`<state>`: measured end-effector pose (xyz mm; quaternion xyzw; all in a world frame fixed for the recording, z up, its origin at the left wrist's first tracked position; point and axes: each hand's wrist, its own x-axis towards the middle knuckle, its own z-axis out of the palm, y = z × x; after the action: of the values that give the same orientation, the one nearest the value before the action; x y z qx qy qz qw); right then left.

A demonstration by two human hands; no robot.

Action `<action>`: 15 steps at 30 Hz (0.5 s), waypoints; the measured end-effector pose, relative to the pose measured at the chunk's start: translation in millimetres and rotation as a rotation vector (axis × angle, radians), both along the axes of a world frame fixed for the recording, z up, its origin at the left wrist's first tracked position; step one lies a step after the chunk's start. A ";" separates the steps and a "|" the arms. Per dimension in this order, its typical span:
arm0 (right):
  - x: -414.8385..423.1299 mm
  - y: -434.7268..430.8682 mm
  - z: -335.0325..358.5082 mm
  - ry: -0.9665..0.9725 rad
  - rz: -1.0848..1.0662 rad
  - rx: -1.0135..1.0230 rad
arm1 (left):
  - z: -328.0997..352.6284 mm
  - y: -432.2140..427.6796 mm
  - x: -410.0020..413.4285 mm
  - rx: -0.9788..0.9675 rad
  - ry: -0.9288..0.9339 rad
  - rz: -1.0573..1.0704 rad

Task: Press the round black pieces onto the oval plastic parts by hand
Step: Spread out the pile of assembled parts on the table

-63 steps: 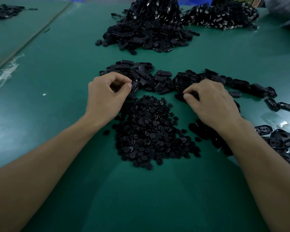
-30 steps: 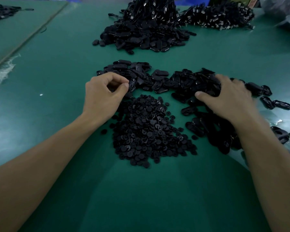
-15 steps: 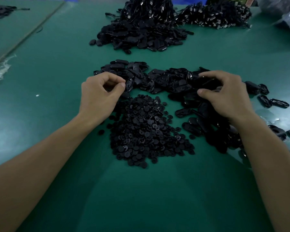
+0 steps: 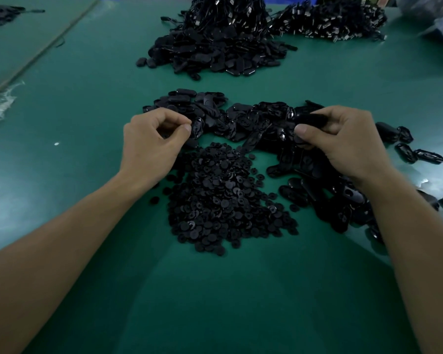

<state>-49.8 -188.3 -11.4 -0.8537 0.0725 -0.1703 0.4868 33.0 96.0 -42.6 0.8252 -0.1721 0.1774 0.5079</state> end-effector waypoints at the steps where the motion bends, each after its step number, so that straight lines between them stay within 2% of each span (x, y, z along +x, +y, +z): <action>1: 0.4 0.5 -0.9 0.002 -0.006 -0.002 | -0.1 0.0 0.0 -0.001 0.001 0.000; 6: 3.7 -1.5 -4.2 0.012 -0.029 -0.068 | 0.0 0.0 0.2 -0.006 0.008 0.000; 12: 3.7 -0.3 -1.9 0.057 -0.010 -0.016 | 0.6 -0.5 -0.5 0.001 0.001 0.000; 15: 3.6 -1.6 -3.0 0.052 -0.044 -0.133 | 0.4 -0.5 -0.9 0.002 -0.003 0.001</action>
<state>-46.3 -190.0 -14.4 -0.8865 0.0924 -0.1631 0.4230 32.1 95.4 -42.2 0.8256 -0.1725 0.1787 0.5066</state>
